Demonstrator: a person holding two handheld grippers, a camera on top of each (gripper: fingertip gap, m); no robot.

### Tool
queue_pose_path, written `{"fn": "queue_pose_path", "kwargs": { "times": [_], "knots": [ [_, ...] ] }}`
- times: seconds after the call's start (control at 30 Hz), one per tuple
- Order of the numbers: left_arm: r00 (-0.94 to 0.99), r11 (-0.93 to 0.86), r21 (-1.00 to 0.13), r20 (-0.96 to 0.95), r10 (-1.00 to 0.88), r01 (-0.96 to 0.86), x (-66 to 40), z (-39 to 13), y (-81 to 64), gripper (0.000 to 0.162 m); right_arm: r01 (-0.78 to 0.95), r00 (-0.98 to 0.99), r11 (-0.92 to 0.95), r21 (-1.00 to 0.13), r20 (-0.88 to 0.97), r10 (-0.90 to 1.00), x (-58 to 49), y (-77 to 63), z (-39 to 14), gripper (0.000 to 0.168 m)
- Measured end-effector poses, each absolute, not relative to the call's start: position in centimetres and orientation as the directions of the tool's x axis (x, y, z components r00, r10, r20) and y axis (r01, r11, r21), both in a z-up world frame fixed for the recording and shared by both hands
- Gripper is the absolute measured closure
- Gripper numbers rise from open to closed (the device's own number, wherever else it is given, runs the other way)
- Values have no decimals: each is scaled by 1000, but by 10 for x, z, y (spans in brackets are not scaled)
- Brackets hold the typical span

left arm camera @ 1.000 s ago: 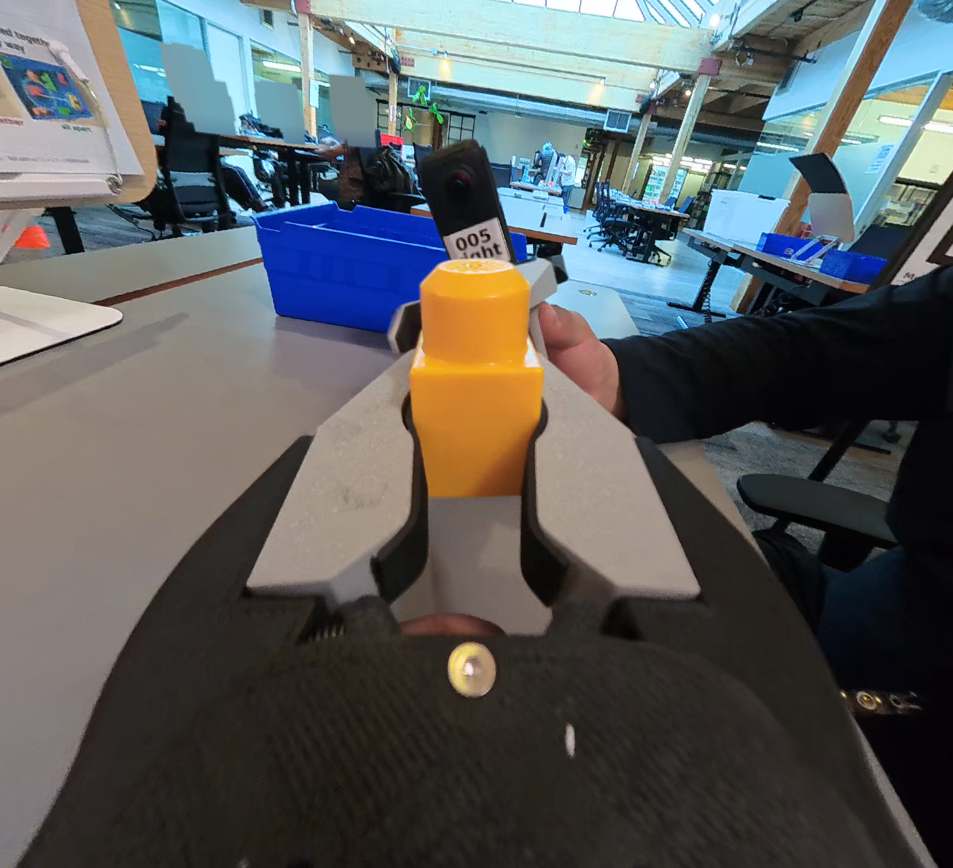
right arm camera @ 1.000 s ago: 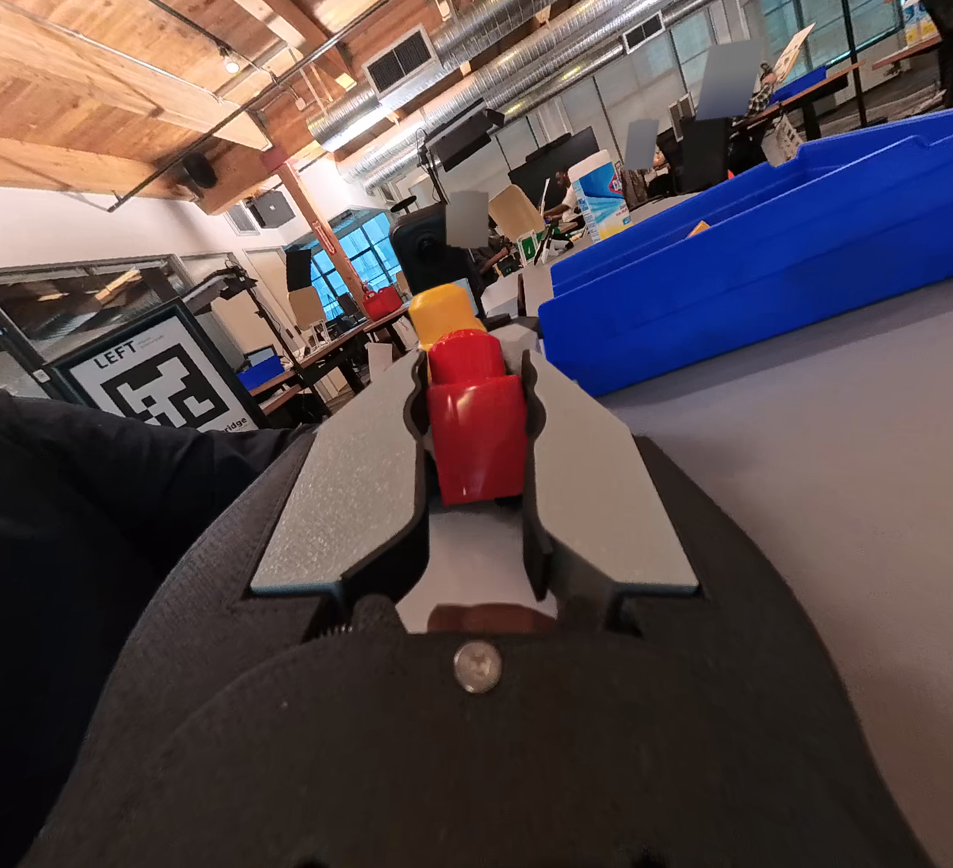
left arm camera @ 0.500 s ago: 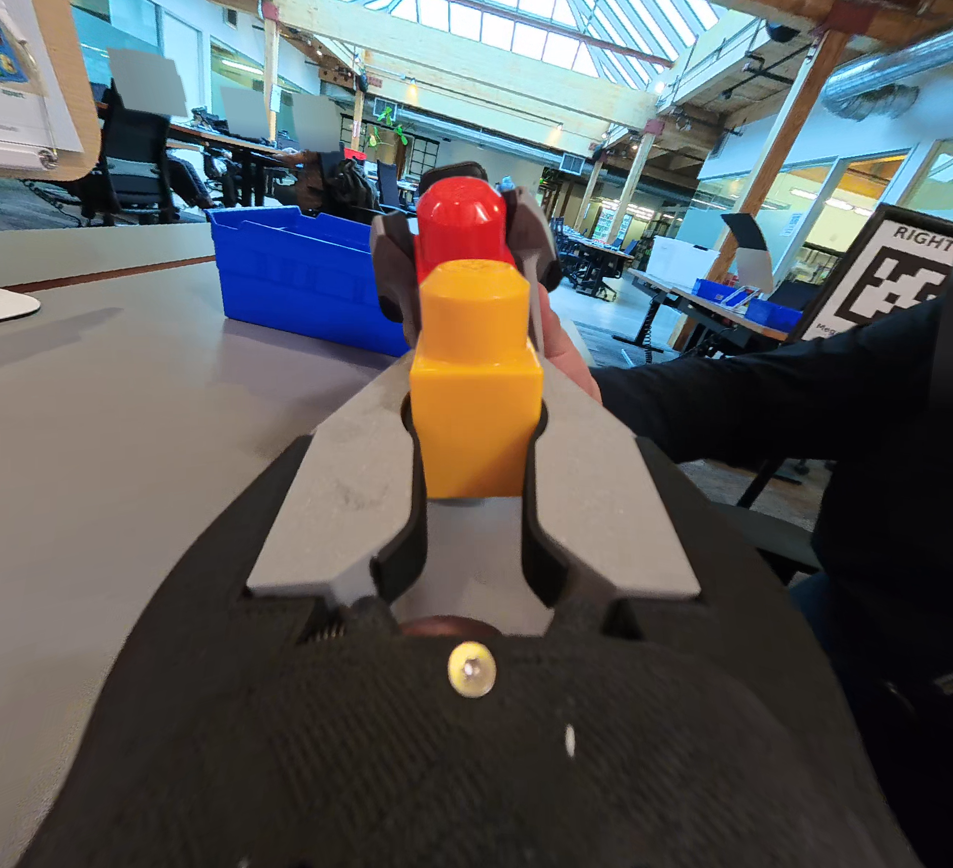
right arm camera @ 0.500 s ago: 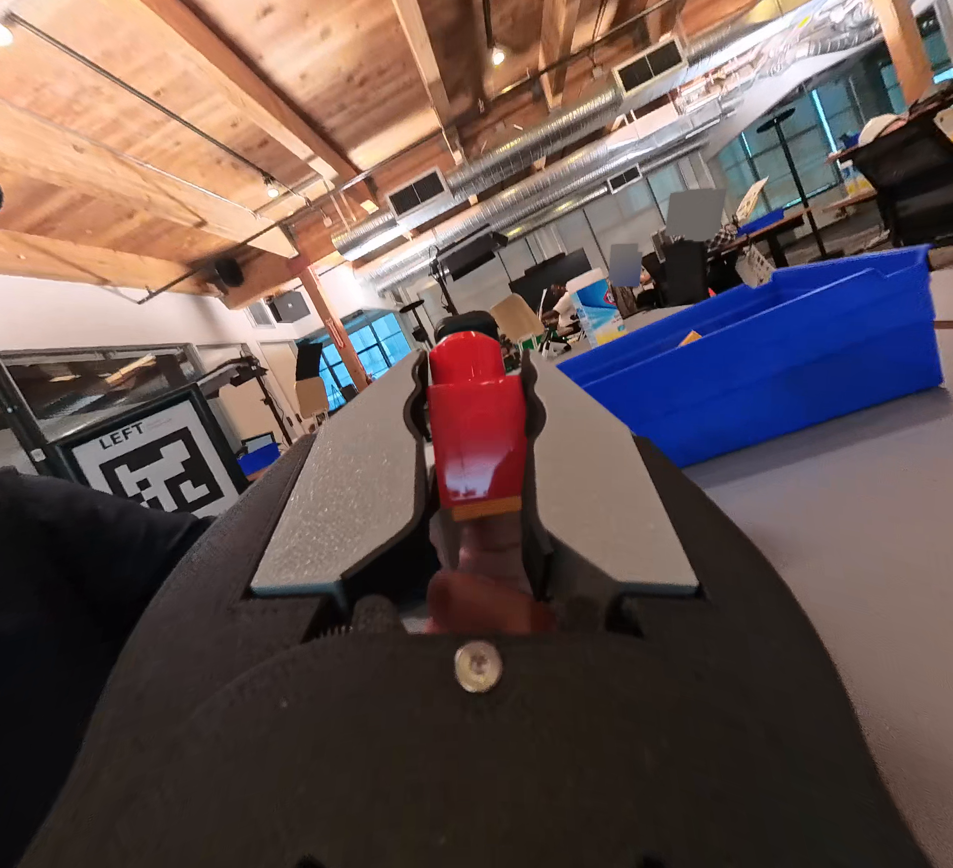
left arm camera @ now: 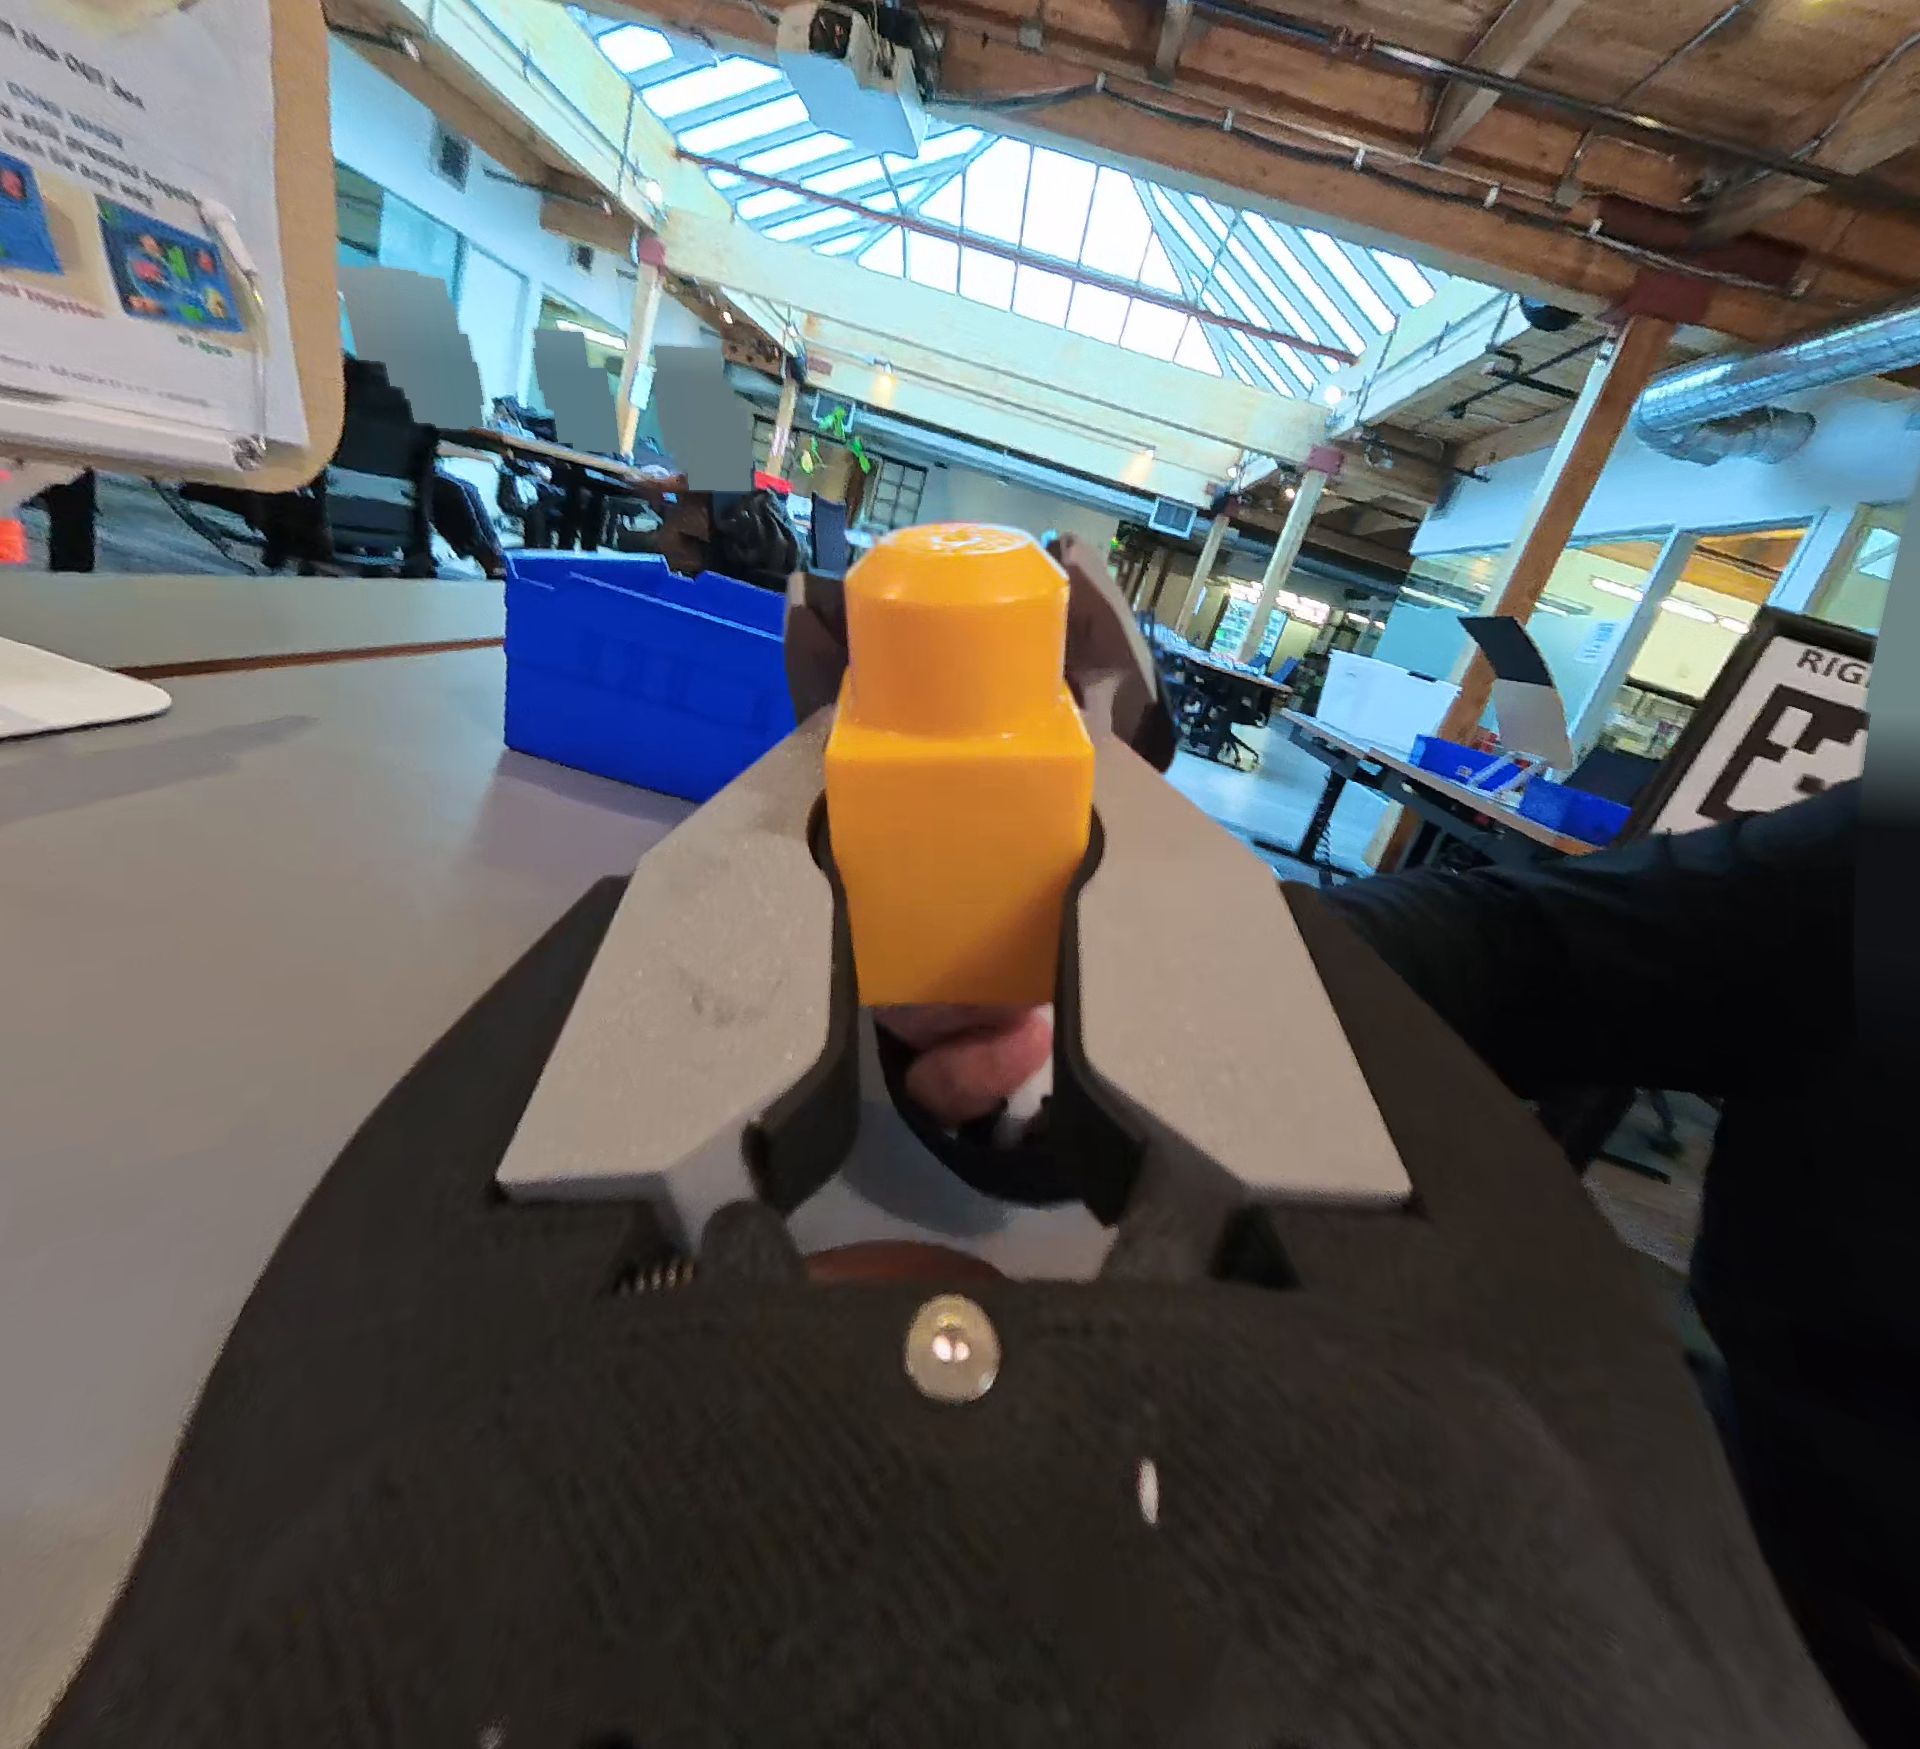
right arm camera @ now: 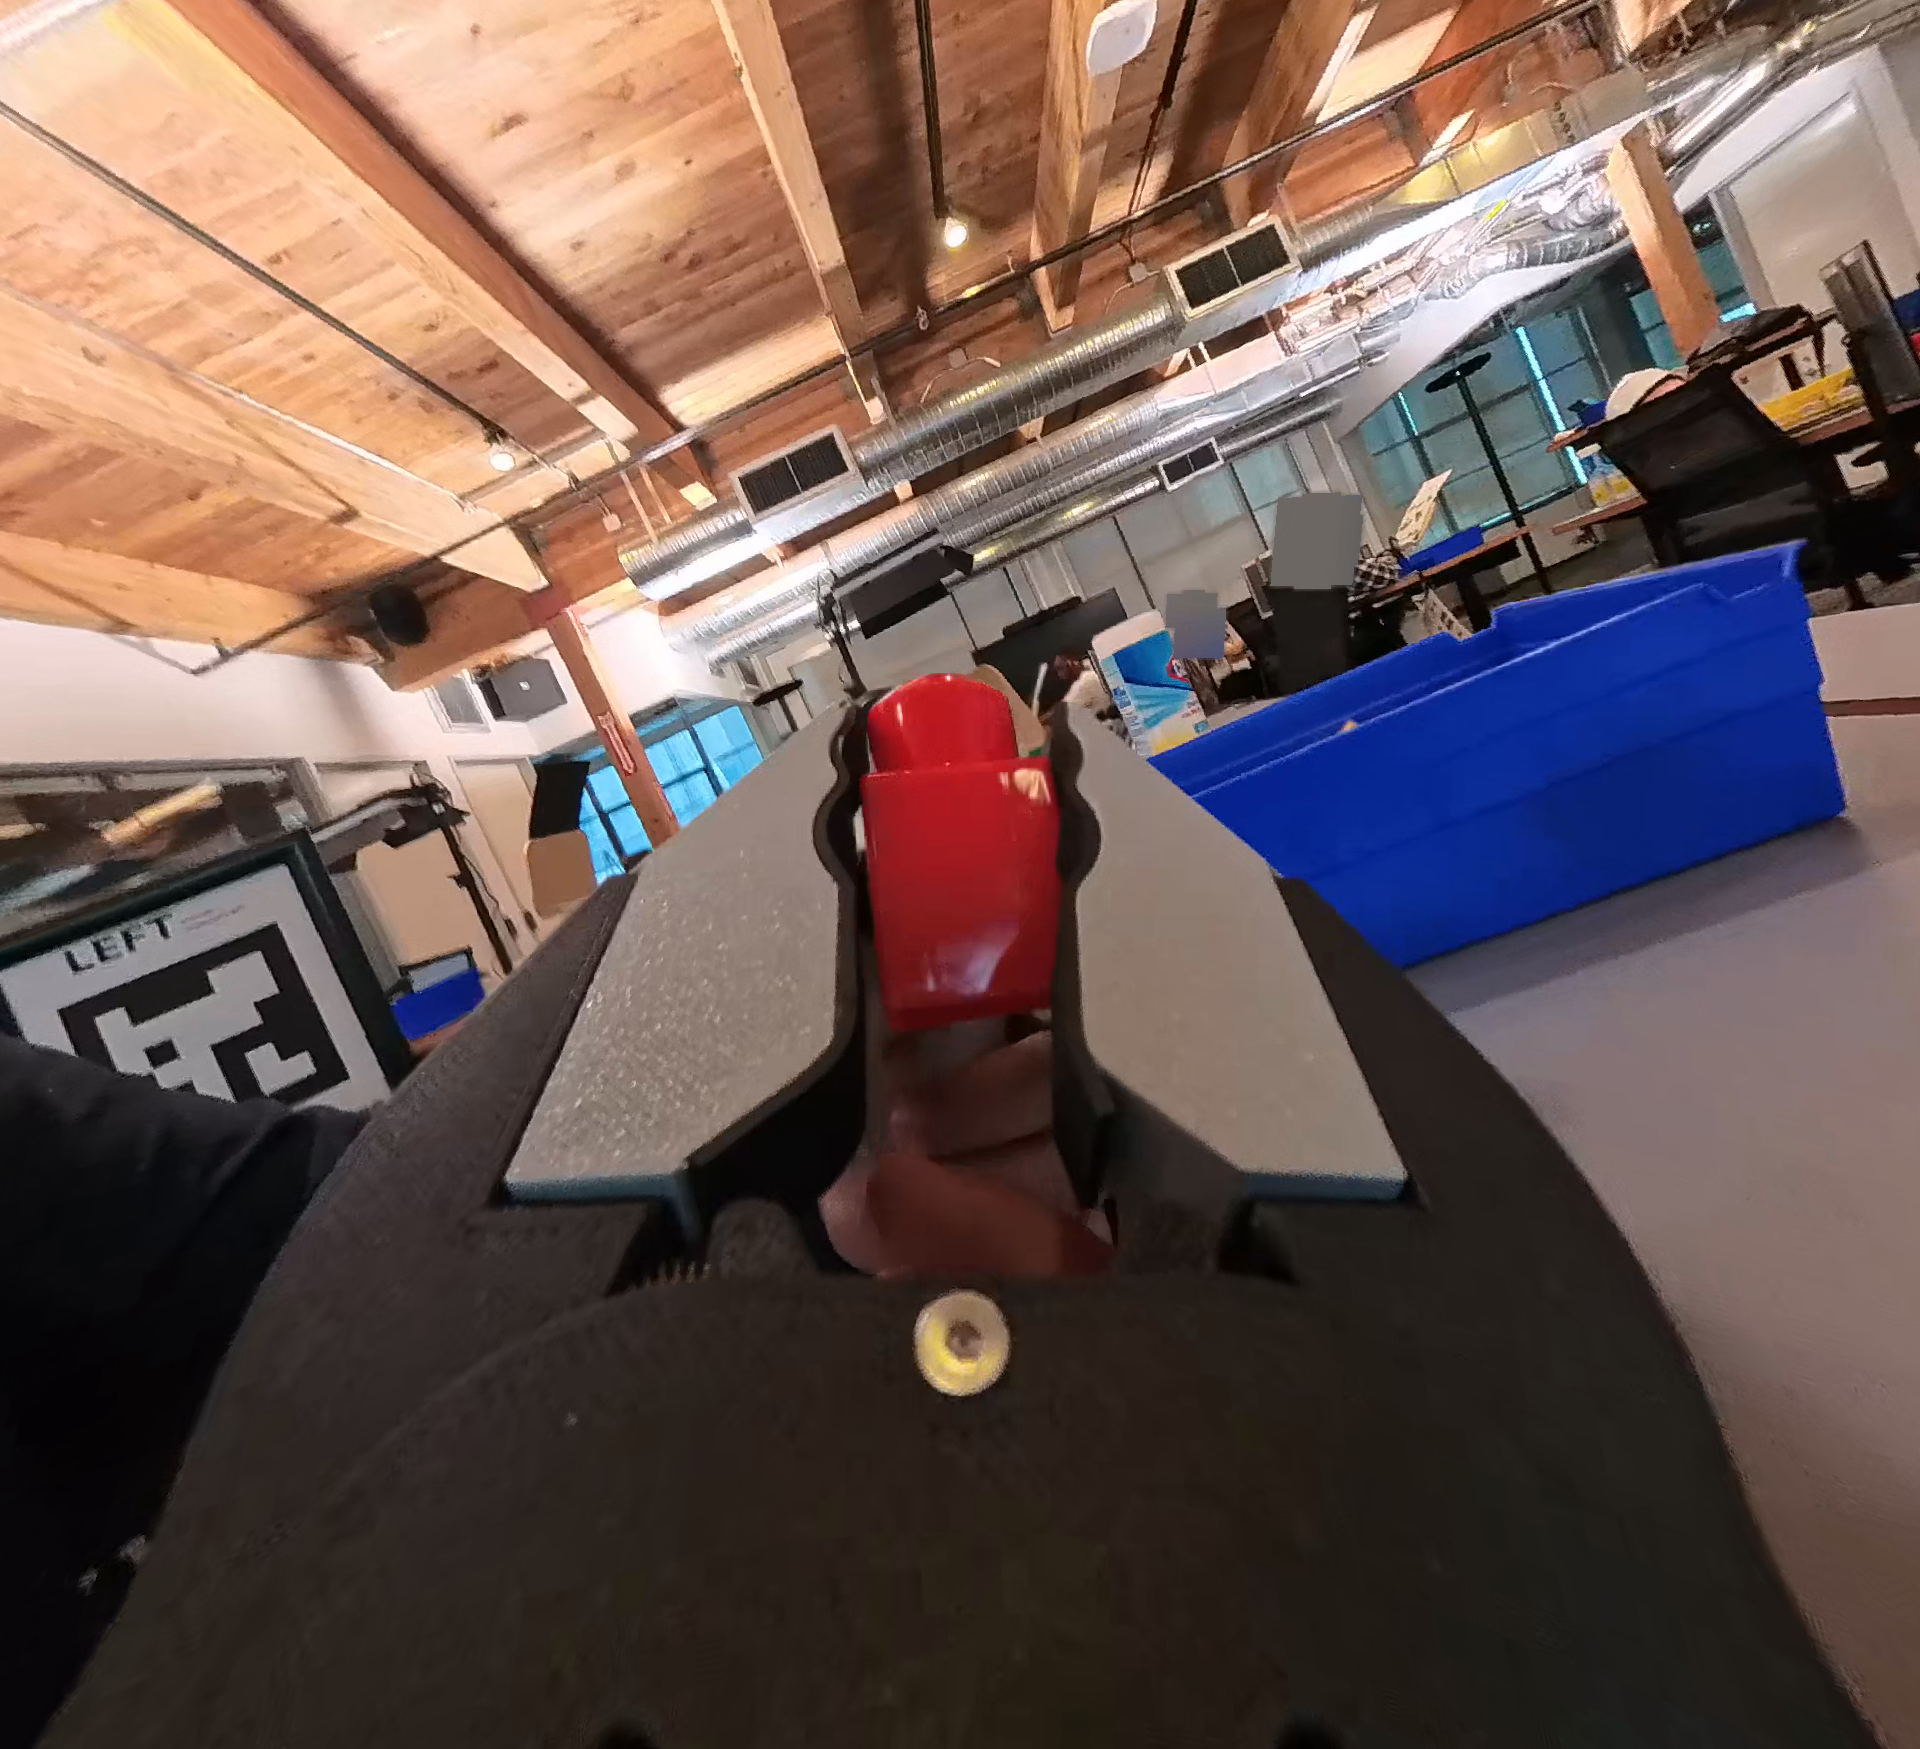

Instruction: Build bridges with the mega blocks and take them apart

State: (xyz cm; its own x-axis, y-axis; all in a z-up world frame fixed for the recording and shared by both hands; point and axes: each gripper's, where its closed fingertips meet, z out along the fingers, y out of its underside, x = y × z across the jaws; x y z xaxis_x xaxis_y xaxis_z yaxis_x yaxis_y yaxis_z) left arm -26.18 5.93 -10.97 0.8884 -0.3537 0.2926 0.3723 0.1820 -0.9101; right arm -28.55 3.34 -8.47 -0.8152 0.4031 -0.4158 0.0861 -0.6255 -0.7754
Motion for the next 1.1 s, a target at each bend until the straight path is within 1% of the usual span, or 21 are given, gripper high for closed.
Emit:
{"fn": "queue_pose_path", "kwargs": {
  "times": [0.07,0.17,0.23,0.33,0.43,0.47,0.57,0.7,0.83,0.97,1.1],
  "knots": [
    [886,220,-892,306,-348,395,-264,-106,60,125,56,-812,-659,-750,-418,408,-287,35,-82,135],
    [864,311,-834,332,-379,456,-265,-94,61,125,24,-808,-659,-752,-403,430,-289,36,-71,135],
    [842,378,-774,357,-404,509,-268,-86,60,126,32,-799,-640,-768,-405,445,-292,34,-64,135],
    [795,424,-687,407,-449,591,-273,-80,59,126,73,-769,-566,-821,-408,492,-298,32,-62,135],
    [772,475,-617,411,-485,628,-276,-72,55,125,130,-761,-522,-843,-422,492,-302,27,-57,135],
    [786,490,-623,393,-477,609,-275,-70,54,126,163,-765,-520,-839,-440,470,-302,26,-55,135],
    [834,473,-703,339,-434,532,-271,-72,55,125,258,-771,-514,-818,-495,400,-300,25,-54,135],
    [869,421,-779,310,-385,464,-266,-79,61,126,263,-787,-532,-805,-498,365,-296,30,-58,135],
    [902,349,-853,274,-334,388,-265,-92,74,126,275,-795,-599,-752,-528,298,-294,44,-68,134],
    [933,251,-924,213,-291,289,-264,-108,84,126,290,-814,-534,-794,-498,299,-290,52,-82,134],
    [934,199,-946,189,-303,256,-260,-113,85,126,269,-844,-440,-857,-429,320,-283,52,-90,135]
  ]
}}
